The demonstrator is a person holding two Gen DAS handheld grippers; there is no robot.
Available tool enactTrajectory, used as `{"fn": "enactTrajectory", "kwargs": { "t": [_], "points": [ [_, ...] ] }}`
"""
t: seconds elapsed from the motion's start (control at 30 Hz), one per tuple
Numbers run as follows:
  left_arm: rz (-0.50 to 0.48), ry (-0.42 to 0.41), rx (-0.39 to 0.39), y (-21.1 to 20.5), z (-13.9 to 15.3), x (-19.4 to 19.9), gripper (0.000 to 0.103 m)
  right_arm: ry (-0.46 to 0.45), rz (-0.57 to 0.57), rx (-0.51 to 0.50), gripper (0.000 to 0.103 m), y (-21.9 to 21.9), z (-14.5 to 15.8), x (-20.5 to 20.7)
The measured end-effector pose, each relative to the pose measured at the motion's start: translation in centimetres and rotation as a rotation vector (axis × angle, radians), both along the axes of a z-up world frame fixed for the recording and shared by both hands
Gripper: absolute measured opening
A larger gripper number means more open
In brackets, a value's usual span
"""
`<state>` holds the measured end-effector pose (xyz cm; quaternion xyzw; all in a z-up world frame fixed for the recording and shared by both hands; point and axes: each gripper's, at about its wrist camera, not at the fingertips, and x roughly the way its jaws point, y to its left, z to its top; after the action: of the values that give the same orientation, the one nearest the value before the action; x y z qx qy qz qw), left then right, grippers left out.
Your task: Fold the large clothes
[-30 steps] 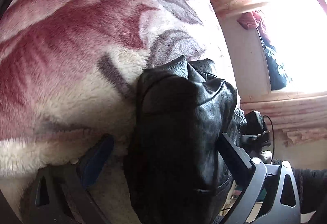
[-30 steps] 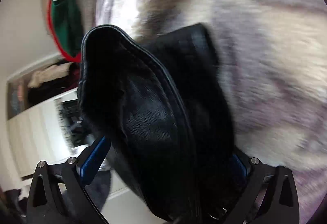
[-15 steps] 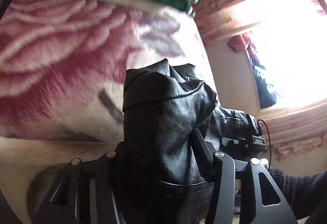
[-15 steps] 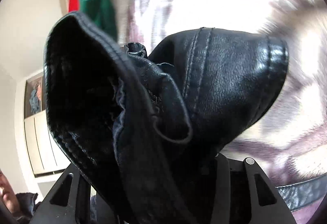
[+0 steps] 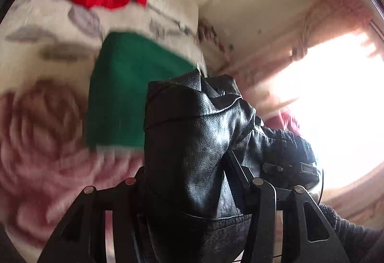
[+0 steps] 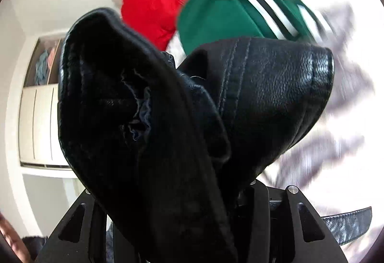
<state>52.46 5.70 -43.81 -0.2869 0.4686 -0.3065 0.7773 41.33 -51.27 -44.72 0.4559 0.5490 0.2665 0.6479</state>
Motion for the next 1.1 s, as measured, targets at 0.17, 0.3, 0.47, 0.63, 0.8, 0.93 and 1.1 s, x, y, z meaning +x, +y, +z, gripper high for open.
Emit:
{"fn": "enactTrajectory", "kwargs": {
  "t": [0.17, 0.3, 0.47, 0.63, 0.8, 0.93, 1.1],
  "points": [
    [0.071, -0.008, -0.016, 0.2, -2.5, 11.9, 0.047, -0.06, 0.096, -0.085, 0.047, -0.6, 1.6, 14.8],
    [0.083, 0.015, 0.015, -0.3, -7.4, 17.7, 0.051, -0.076, 0.137, -0.127, 0.047, -1.7, -0.8, 23.5],
    [0.053, 0.105, 0.142, -1.4, -11.9, 20.3, 0.059, 0.006, 0.138, -0.181, 0.053, 0.4, -7.6, 29.2],
    [0.041, 0.096, 0.25, -1.1, -8.5, 19.6, 0.061, 0.01, 0.088, -0.227, 0.072, -0.3, -7.5, 30.3],
    [0.092, -0.021, 0.468, -2.1, -5.4, 17.3, 0.094, -0.073, 0.071, -0.591, 0.103, 0.7, -2.9, 27.3],
    [0.181, -0.117, 0.608, -3.8, -3.9, 14.4, 0.101, -0.138, -0.039, -0.935, 0.103, 0.9, 0.9, 23.5],
    [0.262, -0.135, 0.697, -6.0, -1.7, 9.5, 0.102, -0.168, -0.085, -1.214, 0.103, 4.0, 4.6, 16.3]
  ]
}}
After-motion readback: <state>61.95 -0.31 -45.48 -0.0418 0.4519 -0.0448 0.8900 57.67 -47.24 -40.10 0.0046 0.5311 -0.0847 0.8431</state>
